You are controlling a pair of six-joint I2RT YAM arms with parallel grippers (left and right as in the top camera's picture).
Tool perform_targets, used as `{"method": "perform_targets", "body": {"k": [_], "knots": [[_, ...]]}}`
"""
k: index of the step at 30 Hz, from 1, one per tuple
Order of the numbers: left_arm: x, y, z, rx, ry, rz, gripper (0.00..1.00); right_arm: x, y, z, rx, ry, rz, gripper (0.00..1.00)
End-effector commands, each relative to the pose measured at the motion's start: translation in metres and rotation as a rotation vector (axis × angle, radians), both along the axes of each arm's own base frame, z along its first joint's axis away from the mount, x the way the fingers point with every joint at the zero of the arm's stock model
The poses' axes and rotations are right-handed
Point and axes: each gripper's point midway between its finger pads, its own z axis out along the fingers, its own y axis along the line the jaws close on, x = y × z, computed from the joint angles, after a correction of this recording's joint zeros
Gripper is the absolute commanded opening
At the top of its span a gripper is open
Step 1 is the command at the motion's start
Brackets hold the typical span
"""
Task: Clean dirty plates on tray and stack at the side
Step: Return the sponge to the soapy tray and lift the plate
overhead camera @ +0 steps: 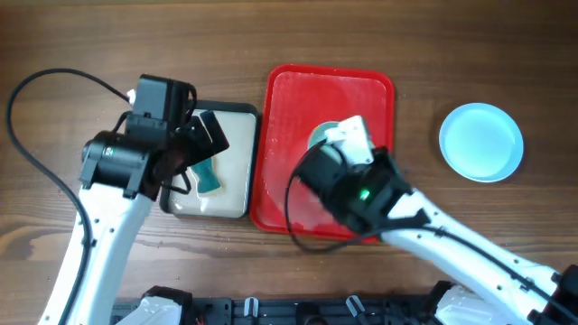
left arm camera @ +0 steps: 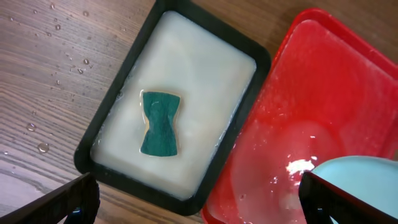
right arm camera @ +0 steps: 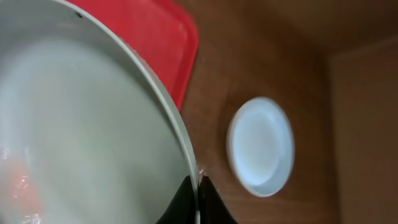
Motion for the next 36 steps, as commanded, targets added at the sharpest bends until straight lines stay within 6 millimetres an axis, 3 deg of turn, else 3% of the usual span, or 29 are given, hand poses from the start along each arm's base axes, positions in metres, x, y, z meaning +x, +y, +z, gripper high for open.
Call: {"method": "perform_targets", "body": {"k": [1, 6, 36], "knots": [[0.002, -0.001, 0.008, -0.013, -0.026, -0.007, 1.00, 0.002, 0.006, 0.045, -0.102, -0.226, 0.018, 0.04], [0.002, -0.001, 0.008, -0.013, -0.026, -0.007, 1.00, -0.008, 0.022, 0.062, -0.176, -0.311, 0.090, 0.04], [0.002, -0.001, 0.008, -0.013, -0.026, -0.007, 1.00, -0.007, 0.024, 0.063, -0.168, -0.318, 0.091, 0.04]]}}
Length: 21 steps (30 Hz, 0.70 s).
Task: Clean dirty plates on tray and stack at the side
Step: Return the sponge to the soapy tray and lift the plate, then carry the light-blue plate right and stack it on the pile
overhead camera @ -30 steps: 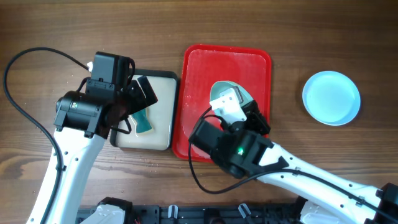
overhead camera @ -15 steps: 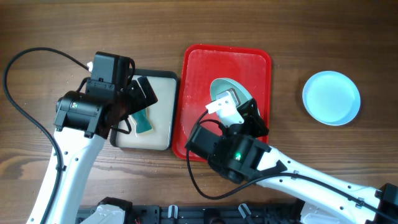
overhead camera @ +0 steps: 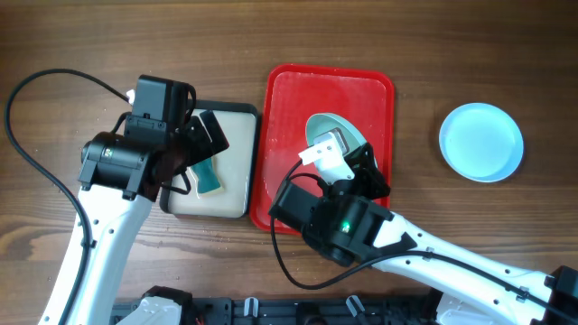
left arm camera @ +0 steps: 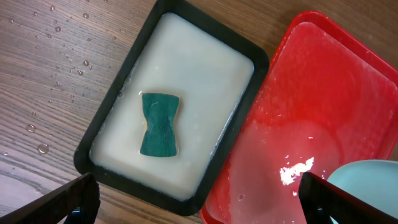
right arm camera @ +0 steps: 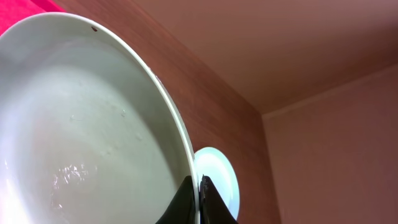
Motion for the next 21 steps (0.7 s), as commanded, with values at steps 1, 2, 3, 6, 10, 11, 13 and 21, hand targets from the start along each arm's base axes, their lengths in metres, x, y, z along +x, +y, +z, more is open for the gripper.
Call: {"method": "perform_targets", "body": {"k": [1, 2, 3, 6, 10, 11, 13, 21], "knots": [[0.002, -0.001, 0.007, -0.011, -0.020, -0.008, 1.00, 0.001, -0.001, 0.015, 0.012, -0.051, -0.007, 0.04], [0.002, -0.001, 0.007, -0.011, -0.020, -0.008, 1.00, 0.001, -0.001, 0.015, 0.012, -0.051, -0.007, 0.04], [0.002, -0.001, 0.007, -0.011, -0.020, -0.008, 1.00, 0.001, -0.001, 0.015, 0.012, -0.051, -0.007, 0.04], [0.002, -0.001, 0.007, -0.012, -0.020, -0.007, 1.00, 0.001, 0.000, 0.015, 0.007, -0.049, -0.004, 0.05], [0.002, -0.001, 0.007, -0.011, -0.020, -0.008, 1.00, 0.006, -0.005, 0.014, -0.010, -0.034, -0.014, 0.04], [0.002, -0.001, 0.007, -0.011, -0.020, -0.008, 1.00, 0.007, 0.004, 0.005, 0.043, 0.009, 0.012, 0.04], [0.002, -0.001, 0.007, -0.011, -0.020, -0.008, 1.00, 0.008, 0.003, 0.004, 0.016, 0.026, 0.020, 0.04], [0.002, -0.001, 0.007, -0.011, -0.020, -0.008, 1.00, 0.018, 0.021, -0.063, 0.515, 0.407, -0.008, 0.04]]}}
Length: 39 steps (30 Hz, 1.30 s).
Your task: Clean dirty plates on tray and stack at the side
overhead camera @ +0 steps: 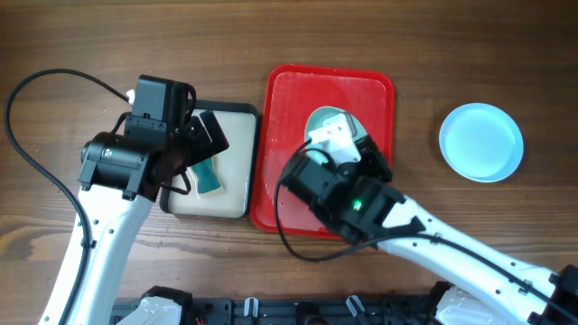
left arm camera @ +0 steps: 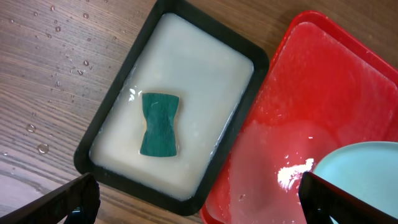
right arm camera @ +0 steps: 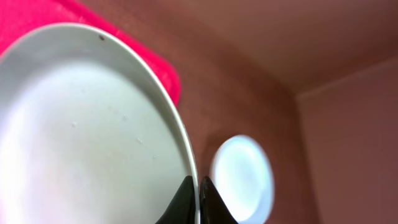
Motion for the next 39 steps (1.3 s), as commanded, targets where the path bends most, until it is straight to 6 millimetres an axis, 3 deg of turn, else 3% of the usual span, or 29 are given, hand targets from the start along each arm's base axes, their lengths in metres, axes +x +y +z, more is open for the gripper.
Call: {"method": "perform_targets", "body": {"k": [1, 2, 5, 7, 8, 9, 11, 13, 15, 19, 20, 21, 23, 24, 26, 28, 30, 32, 33, 34, 36, 38, 39], "knots": [[0.002, -0.001, 0.007, -0.012, -0.020, -0.007, 1.00, -0.011, 0.039, -0.053, 0.499, 0.437, 0.102, 0.04], [0.002, -0.001, 0.007, -0.011, -0.020, -0.008, 1.00, -0.012, 0.039, -0.058, 0.560, 0.508, 0.126, 0.04], [0.002, -0.001, 0.007, -0.011, -0.020, -0.008, 1.00, 0.010, -0.020, -0.063, 0.759, 0.564, -0.063, 0.04], [0.002, -0.001, 0.007, -0.012, -0.020, -0.007, 1.00, 0.038, -0.103, -0.061, 0.887, 0.444, -0.319, 0.04], [0.002, -0.001, 0.007, -0.011, -0.020, -0.008, 1.00, 0.049, -0.162, -0.058, 0.980, 0.338, -0.479, 0.04], [0.002, -0.001, 0.007, -0.012, -0.020, -0.007, 1.00, 0.053, -0.196, -0.056, 1.069, 0.278, -0.547, 0.04], [0.002, -0.001, 0.007, -0.011, -0.020, -0.008, 1.00, 0.044, -0.260, -0.060, 1.180, 0.168, -0.735, 0.04], [0.002, -0.001, 0.007, -0.012, -0.020, -0.007, 1.00, 0.022, -0.314, -0.079, 1.228, 0.113, -0.943, 0.04], [0.002, -0.001, 0.007, -0.011, -0.020, -0.008, 1.00, 0.009, -0.337, -0.104, 1.246, 0.132, -1.060, 0.04], [0.002, -0.001, 0.007, -0.012, -0.020, -0.007, 1.00, -0.002, -0.335, -0.151, 1.244, 0.277, -1.149, 0.08], [0.002, -0.001, 0.007, -0.011, -0.020, -0.008, 1.00, -0.005, -0.335, -0.154, 1.236, 0.289, -1.164, 0.40], [0.002, -0.001, 0.007, -0.011, -0.020, -0.008, 1.00, -0.006, -0.334, -0.149, 1.240, 0.290, -1.167, 0.49], [0.002, -0.001, 0.007, -0.011, -0.020, -0.008, 1.00, 0.001, -0.321, -0.126, 1.290, 0.279, -1.093, 0.51], [0.002, -0.001, 0.007, -0.012, -0.020, -0.007, 1.00, 0.008, -0.304, -0.098, 1.329, 0.265, -0.981, 0.51], [0.002, -0.001, 0.007, -0.011, -0.020, -0.008, 1.00, 0.014, -0.258, -0.038, 1.368, 0.226, -0.716, 0.51], [0.002, -0.001, 0.007, -0.012, -0.020, -0.007, 1.00, 0.007, -0.209, 0.008, 1.320, 0.207, -0.465, 0.47], [0.002, -0.001, 0.007, -0.012, -0.020, -0.008, 1.00, -0.010, -0.138, 0.059, 1.222, 0.200, -0.061, 0.40], [0.002, -0.001, 0.007, -0.012, -0.020, -0.007, 1.00, -0.056, -0.061, 0.108, 1.159, 0.185, 0.329, 0.44], [0.002, -0.001, 0.007, -0.011, -0.020, -0.008, 1.00, -0.074, -0.044, 0.118, 1.146, 0.181, 0.414, 0.76], [0.002, -0.001, 0.007, -0.012, -0.020, -0.008, 1.00, -0.089, -0.038, 0.122, 1.152, 0.179, 0.419, 1.00], [0.002, -0.001, 0.007, -0.011, -0.020, -0.008, 1.00, -0.117, -0.032, 0.114, 1.279, 0.264, 0.298, 1.00], [0.002, -0.001, 0.007, -0.012, -0.020, -0.007, 1.00, -0.125, -0.034, 0.108, 1.404, 0.312, 0.138, 1.00], [0.002, -0.001, 0.007, -0.011, -0.020, -0.008, 1.00, -0.122, -0.040, 0.105, 1.383, 0.294, 0.105, 1.00]]}}
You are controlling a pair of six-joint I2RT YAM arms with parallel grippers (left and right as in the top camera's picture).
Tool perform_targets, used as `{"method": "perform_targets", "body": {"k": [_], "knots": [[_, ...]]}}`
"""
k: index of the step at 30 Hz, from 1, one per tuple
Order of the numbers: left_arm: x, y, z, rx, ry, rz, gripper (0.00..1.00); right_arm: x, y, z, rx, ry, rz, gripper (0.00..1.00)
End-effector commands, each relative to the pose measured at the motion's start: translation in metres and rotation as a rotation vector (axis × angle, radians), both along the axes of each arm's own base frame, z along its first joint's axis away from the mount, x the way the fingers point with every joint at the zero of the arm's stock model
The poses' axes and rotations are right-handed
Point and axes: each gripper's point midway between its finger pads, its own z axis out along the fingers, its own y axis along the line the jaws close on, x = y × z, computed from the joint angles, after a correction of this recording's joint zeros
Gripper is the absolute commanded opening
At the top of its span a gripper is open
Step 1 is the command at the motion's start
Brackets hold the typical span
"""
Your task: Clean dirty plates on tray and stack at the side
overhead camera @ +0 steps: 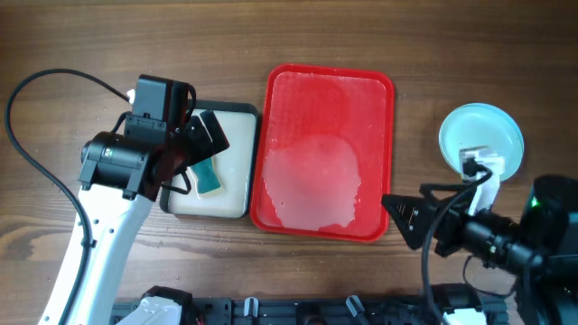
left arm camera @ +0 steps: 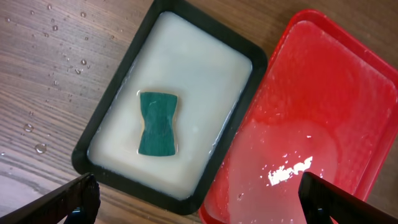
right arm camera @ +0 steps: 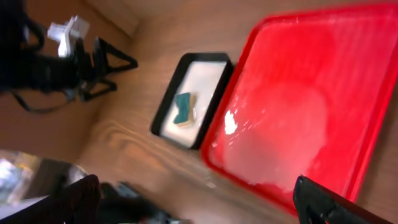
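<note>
The red tray (overhead camera: 330,95) holds no plate, only a wet, soapy film (left arm camera: 292,155) across its middle. A light blue plate (overhead camera: 483,135) lies on the table to the right of the tray; whether others lie under it I cannot tell. My right gripper (overhead camera: 404,222) hangs open and empty near the tray's front right corner, and its wrist view looks back across the tray (right arm camera: 323,81). My left gripper (left arm camera: 199,208) is open above a black tub (left arm camera: 106,124) of milky water, in which a green sponge (left arm camera: 158,123) floats.
The black tub (overhead camera: 217,203) touches the tray's left side. Water drops dot the wood (left arm camera: 56,56) left of the tub. A black frame (overhead camera: 271,311) runs along the table's front edge.
My right gripper was shut on the rim of a pale plate over the tray. Now it is open and empty near the tray's front right corner, and the tray is bare. The left arm is unchanged.
My right gripper first held a pale plate by its rim, low over the tray. At the two later moments it still held the plate over the tray, tilted up. Now the gripper is open and a plate lies at the right. The left gripper stayed open over the tub.
</note>
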Motion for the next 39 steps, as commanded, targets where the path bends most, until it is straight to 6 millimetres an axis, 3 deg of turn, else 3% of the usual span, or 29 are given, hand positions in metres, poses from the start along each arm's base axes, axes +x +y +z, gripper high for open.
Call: {"method": "perform_targets", "body": {"k": [1, 4, 6, 8, 10, 12, 15, 19, 27, 39], "knots": [[0.002, 0.000, 0.007, -0.005, -0.022, -0.004, 1.00, 0.006, -0.010, -0.002, 0.027, 0.065, -0.121, 1.00], [0.002, 0.000, 0.007, -0.005, -0.022, -0.004, 1.00, 0.021, -0.007, 0.021, -0.072, -0.179, -0.026, 1.00], [0.002, 0.000, 0.007, -0.005, -0.022, -0.004, 1.00, 0.029, -0.007, 0.060, -0.194, -0.507, 0.040, 1.00], [0.002, 0.000, 0.007, -0.005, -0.022, -0.004, 1.00, 0.018, -0.008, 0.075, -0.314, -0.748, 0.085, 1.00], [0.002, 0.000, 0.007, -0.005, -0.022, -0.004, 1.00, 0.006, -0.015, 0.065, -0.380, -0.796, 0.069, 1.00], [0.002, 0.000, 0.007, -0.005, -0.022, -0.004, 1.00, 0.014, -0.029, 0.040, -0.530, -0.869, 0.030, 1.00], [0.002, 0.000, 0.007, -0.005, -0.022, -0.004, 1.00, 0.031, -0.029, -0.031, -0.584, -0.873, 0.061, 1.00], [0.002, 0.000, 0.007, -0.005, -0.022, -0.004, 1.00, 0.040, -0.021, -0.080, -0.556, -0.989, 0.064, 1.00], [0.002, 0.000, 0.007, -0.005, -0.022, -0.004, 1.00, 0.057, -0.021, -0.125, -0.438, -1.037, -0.036, 1.00], [0.002, 0.000, 0.007, -0.005, -0.022, -0.004, 1.00, 0.058, -0.023, -0.128, -0.444, -1.020, -0.042, 1.00]]}}
